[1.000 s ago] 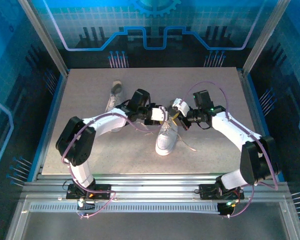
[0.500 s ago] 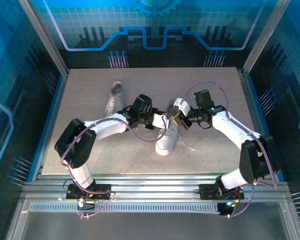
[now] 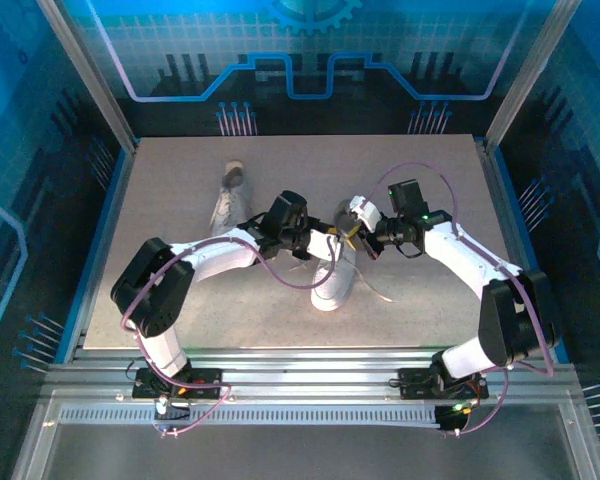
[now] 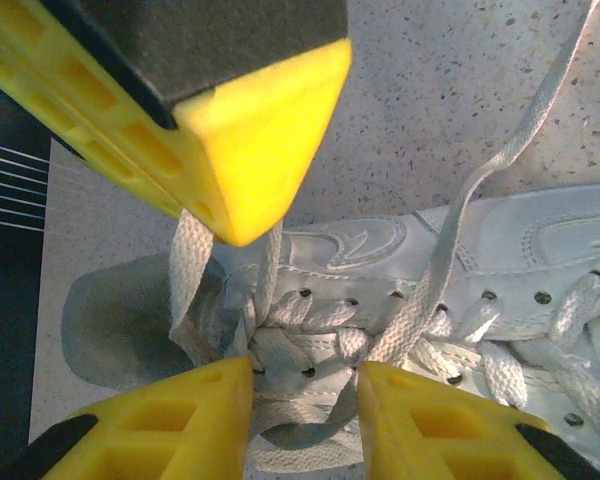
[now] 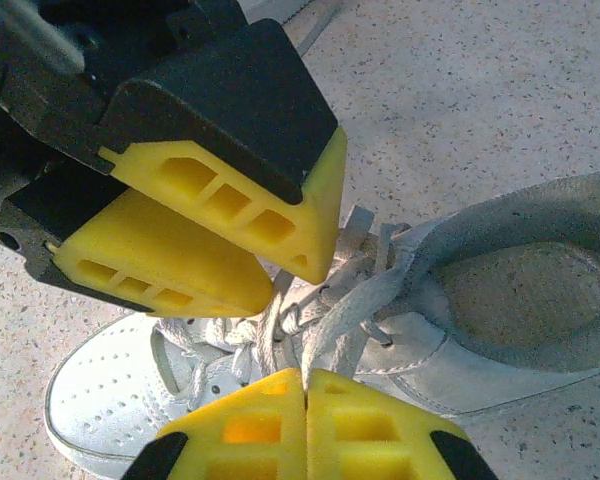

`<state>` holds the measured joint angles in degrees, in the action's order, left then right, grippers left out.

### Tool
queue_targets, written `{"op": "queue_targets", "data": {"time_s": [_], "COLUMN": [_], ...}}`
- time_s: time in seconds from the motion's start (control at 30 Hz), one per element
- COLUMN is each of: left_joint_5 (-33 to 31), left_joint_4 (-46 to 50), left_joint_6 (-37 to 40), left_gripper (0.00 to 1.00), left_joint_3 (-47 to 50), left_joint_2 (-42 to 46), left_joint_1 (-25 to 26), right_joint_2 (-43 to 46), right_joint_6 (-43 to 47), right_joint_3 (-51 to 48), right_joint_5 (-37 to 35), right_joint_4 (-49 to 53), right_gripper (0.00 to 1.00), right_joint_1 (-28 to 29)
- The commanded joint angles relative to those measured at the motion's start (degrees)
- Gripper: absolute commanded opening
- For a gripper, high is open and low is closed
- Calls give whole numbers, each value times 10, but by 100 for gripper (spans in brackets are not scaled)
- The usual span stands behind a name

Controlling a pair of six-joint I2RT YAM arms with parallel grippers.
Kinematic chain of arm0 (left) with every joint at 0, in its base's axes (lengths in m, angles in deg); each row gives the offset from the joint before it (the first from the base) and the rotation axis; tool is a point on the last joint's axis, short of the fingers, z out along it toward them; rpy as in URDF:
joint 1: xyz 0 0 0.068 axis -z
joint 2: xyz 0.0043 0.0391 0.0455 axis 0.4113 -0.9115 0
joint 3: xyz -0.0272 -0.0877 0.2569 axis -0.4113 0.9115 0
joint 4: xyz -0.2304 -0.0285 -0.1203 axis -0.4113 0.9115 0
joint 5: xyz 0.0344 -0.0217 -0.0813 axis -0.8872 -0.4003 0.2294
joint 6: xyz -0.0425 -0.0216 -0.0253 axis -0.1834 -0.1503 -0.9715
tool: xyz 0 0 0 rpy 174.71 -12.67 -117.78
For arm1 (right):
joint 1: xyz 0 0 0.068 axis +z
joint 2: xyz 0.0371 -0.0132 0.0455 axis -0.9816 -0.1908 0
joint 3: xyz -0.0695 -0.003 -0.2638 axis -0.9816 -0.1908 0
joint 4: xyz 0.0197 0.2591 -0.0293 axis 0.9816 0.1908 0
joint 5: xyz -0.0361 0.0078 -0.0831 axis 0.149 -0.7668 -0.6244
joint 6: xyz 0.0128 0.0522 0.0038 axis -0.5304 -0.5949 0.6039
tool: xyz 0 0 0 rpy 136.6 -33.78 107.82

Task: Tie the shoes

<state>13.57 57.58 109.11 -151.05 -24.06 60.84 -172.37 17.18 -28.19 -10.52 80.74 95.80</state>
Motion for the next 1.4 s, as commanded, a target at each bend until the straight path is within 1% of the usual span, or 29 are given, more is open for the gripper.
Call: {"op": "queue_targets", "data": {"time_s": [0.0, 0.2, 0.63, 0.97, 1.17, 1.23, 1.27, 1.3, 1.37], "left_joint_5": [-5, -2, 14, 8, 8, 7, 6, 6, 9], "left_joint_4": [14, 23, 41, 38, 34, 33, 33, 32, 31], "left_joint_6": [16, 18, 8, 12, 14, 13, 13, 12, 6], "left_gripper": [33, 32, 33, 33, 31, 29, 26, 23, 12], "left_joint_3": [4, -3, 11, 6, 6, 6, 6, 6, 5], "left_joint_2": [-16, -21, 23, -10, -22, -25, -25, -25, -21], "left_joint_1": [-1, -1, -12, -12, -8, -8, -6, -6, -4], "right_joint_2": [-7, -7, -17, -19, -21, -22, -22, -21, -19], "right_joint_6": [7, 8, 3, 5, 5, 4, 3, 2, 0], "right_joint_3": [16, 18, 29, 31, 33, 35, 35, 35, 35], "right_joint_5": [14, 11, 2, 1, 2, 1, 1, 0, 1], "right_joint_4": [15, 20, 28, 34, 34, 32, 31, 31, 28], "right_gripper": [0, 0, 0, 0, 0, 0, 0, 0, 0], "right_joint_1": [-7, -7, -7, -8, -9, -9, -9, -9, -11]}}
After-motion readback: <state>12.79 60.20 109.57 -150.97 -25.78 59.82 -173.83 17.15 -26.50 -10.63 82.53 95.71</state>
